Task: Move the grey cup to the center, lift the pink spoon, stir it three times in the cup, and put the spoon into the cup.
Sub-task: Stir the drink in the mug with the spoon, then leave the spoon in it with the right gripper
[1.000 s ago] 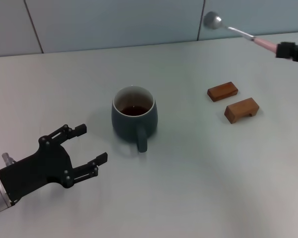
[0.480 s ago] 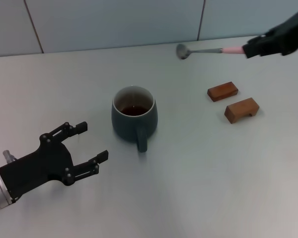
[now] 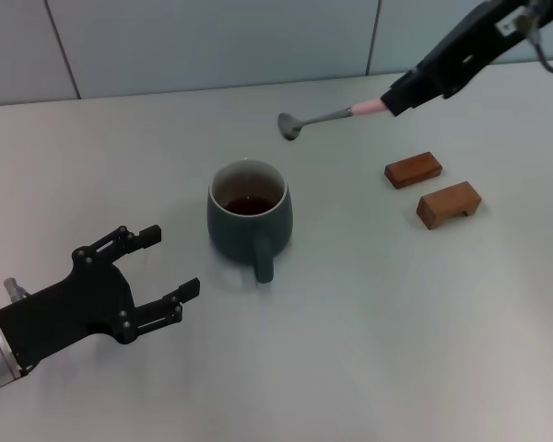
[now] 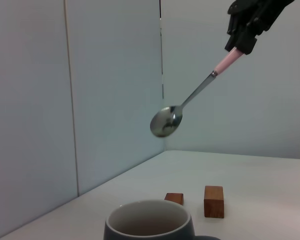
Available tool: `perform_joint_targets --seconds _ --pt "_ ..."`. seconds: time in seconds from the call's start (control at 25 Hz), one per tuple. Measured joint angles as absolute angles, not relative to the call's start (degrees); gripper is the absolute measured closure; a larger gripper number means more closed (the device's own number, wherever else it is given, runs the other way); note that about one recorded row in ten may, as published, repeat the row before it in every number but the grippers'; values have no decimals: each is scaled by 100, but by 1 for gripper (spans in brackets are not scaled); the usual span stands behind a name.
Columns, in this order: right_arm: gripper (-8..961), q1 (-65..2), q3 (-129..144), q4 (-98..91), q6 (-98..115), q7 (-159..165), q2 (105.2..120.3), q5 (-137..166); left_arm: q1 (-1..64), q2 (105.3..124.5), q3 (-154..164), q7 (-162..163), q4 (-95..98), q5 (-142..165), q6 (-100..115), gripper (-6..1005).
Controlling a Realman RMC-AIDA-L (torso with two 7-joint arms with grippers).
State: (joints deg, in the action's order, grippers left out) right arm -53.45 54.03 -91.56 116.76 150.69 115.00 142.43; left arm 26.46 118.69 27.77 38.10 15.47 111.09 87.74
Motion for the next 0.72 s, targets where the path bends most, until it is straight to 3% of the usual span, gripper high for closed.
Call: perform_joint_targets --seconds 0.72 --pt "830 -6567 5891 -6804 10901 15010 11534 15153 2679 11865 2821 3823 1547 11109 8746 155"
